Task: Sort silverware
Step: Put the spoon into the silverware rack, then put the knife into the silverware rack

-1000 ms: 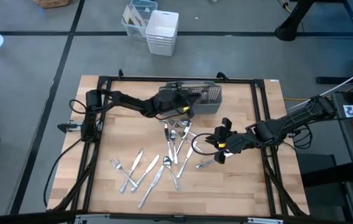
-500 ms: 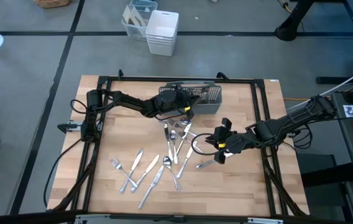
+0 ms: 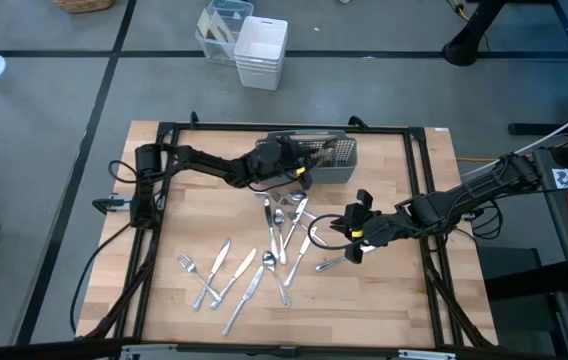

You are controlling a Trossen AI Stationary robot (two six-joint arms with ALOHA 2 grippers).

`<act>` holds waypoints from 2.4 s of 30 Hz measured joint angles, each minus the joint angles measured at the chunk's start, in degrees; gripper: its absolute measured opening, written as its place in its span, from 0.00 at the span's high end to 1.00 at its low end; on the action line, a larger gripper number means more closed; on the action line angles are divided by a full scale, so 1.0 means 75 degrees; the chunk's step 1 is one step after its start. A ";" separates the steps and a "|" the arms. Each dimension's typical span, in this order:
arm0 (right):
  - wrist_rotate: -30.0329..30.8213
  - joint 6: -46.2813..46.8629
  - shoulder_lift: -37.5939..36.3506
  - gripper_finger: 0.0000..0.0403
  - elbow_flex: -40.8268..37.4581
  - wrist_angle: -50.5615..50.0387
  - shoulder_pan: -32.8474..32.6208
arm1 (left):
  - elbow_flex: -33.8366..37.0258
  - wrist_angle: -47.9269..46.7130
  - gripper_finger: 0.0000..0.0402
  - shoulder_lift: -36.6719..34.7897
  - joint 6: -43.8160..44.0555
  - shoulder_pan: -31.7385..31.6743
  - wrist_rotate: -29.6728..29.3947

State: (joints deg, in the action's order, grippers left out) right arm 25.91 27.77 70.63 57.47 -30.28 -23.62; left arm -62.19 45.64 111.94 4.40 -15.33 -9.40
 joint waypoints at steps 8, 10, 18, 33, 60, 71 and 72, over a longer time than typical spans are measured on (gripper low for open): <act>-0.0322 -0.0001 0.0000 0.88 0.0003 0.0004 0.0003 | -0.0006 -0.1050 0.69 -0.1019 0.0011 0.0002 0.0005; -0.0539 -0.0003 -0.0001 0.88 0.0003 0.0003 0.0001 | -0.0006 -0.1479 0.69 -0.1330 0.0018 0.0020 0.0008; -0.2102 -0.0003 0.0000 0.88 0.0003 -0.0274 0.0000 | -0.0009 -0.4671 0.69 -0.2889 0.0059 0.0391 0.0619; -0.2757 -0.0360 0.0747 0.82 0.0003 -0.1434 0.0001 | 0.0024 -0.9590 0.69 -0.5154 0.1353 0.2248 0.1372; -0.2980 -0.2765 0.3961 0.63 0.0003 -0.1514 0.0000 | 0.3934 -0.5511 0.69 -0.5888 0.4293 0.4254 -0.0802; -0.3254 -0.2758 0.4036 0.63 0.0009 -0.1433 0.0006 | 0.3934 -0.2832 0.69 -0.4406 0.4307 0.4254 -0.0810; -0.3282 -0.2760 0.4037 0.63 0.0009 -0.1427 0.0008 | 0.3934 -0.2511 0.69 -0.4233 0.4330 0.4254 -0.0808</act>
State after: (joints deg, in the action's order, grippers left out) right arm 1.30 7.07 100.91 57.54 -40.99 -23.55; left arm -32.69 26.81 80.19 36.87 16.58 -15.46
